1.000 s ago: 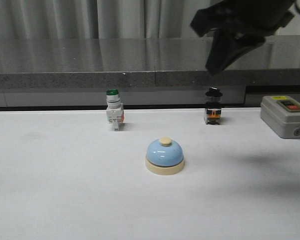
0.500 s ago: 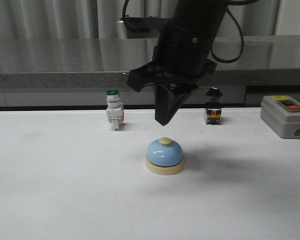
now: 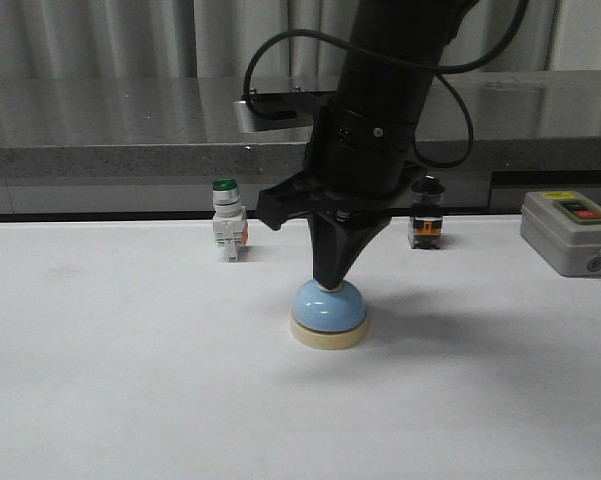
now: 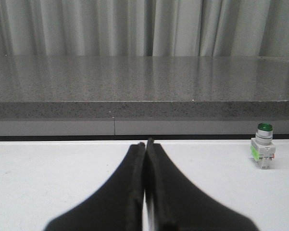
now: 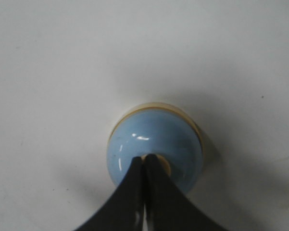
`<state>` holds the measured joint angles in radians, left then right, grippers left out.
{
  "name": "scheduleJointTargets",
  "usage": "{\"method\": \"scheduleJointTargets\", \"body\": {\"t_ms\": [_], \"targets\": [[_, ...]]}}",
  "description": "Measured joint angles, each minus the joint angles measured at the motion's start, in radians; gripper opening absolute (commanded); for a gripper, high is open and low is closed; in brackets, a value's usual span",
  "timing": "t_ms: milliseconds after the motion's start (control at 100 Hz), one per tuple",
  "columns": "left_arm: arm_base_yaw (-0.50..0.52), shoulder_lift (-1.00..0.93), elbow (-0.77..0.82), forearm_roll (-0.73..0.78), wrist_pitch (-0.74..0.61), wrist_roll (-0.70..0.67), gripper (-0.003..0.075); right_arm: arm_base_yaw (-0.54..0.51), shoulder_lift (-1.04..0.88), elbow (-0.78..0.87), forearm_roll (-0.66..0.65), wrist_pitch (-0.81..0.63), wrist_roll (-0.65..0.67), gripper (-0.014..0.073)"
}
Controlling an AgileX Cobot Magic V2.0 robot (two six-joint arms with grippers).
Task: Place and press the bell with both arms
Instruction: 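Press down on the bell button with the right gripper tips, then raise the right gripper away from the bell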
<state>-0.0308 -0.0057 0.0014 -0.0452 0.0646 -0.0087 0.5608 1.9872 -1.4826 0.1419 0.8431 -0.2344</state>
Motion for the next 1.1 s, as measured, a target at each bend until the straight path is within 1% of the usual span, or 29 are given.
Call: {"method": "scheduleJointTargets", "body": {"t_ms": [100, 210, 340, 440, 620, 940, 1100], "targets": [[0.0, 0.0, 0.0, 0.0, 0.0, 0.0, -0.002, 0.0, -0.043, 0.003, -0.012, 0.0, 0.044, -0.006], [0.0, 0.0, 0.0, 0.0, 0.0, 0.0, -0.002, -0.014, -0.128, 0.029, -0.039, -0.011, 0.132, -0.006], [0.0, 0.0, 0.0, 0.0, 0.0, 0.0, -0.002, -0.062, -0.239, 0.095, -0.077, -0.031, 0.234, -0.006], [0.0, 0.0, 0.0, 0.0, 0.0, 0.0, -0.002, -0.108, -0.316, 0.167, -0.099, -0.037, 0.285, -0.006], [0.0, 0.0, 0.0, 0.0, 0.0, 0.0, -0.002, -0.202, -0.466, 0.312, -0.129, -0.051, 0.326, -0.006], [0.0, 0.0, 0.0, 0.0, 0.0, 0.0, -0.002, -0.375, -0.724, 0.54, -0.142, -0.055, 0.341, -0.006], [0.0, 0.0, 0.0, 0.0, 0.0, 0.0, -0.002, -0.447, -0.863, 0.641, -0.167, -0.055, 0.39, -0.006]]}}
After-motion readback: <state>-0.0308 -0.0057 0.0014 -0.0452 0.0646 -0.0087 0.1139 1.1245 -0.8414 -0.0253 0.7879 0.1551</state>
